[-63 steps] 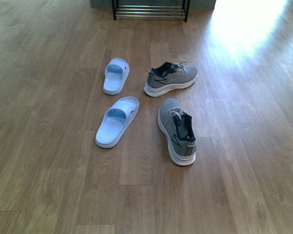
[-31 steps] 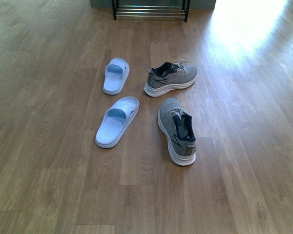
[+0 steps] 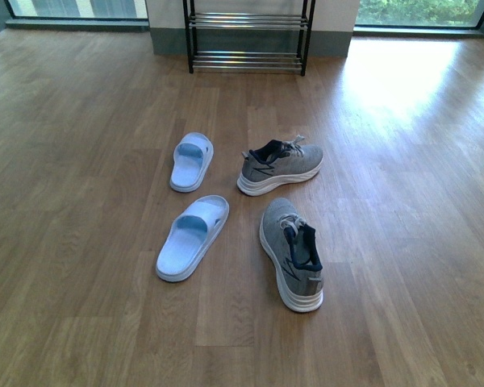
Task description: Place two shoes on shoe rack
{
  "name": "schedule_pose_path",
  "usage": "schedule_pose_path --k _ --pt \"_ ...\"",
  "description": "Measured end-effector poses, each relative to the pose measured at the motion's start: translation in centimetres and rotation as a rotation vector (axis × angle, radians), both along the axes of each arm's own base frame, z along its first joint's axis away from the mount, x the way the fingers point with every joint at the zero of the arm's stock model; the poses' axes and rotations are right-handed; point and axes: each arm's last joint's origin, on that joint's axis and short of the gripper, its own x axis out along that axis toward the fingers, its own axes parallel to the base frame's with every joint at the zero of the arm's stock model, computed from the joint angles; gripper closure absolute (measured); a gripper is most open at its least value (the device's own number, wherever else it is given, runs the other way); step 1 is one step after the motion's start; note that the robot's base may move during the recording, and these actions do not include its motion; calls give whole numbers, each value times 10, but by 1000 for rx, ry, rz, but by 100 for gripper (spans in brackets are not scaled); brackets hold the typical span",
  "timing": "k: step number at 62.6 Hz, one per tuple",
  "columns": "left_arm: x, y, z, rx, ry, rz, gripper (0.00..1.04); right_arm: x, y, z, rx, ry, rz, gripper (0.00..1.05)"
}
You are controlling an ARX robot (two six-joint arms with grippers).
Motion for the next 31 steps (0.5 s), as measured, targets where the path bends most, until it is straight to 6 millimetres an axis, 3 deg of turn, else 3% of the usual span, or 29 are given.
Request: schedule_pose_path --k 31 --pt "0 0 0 0 0 0 9 0 0 0 0 0 0 9"
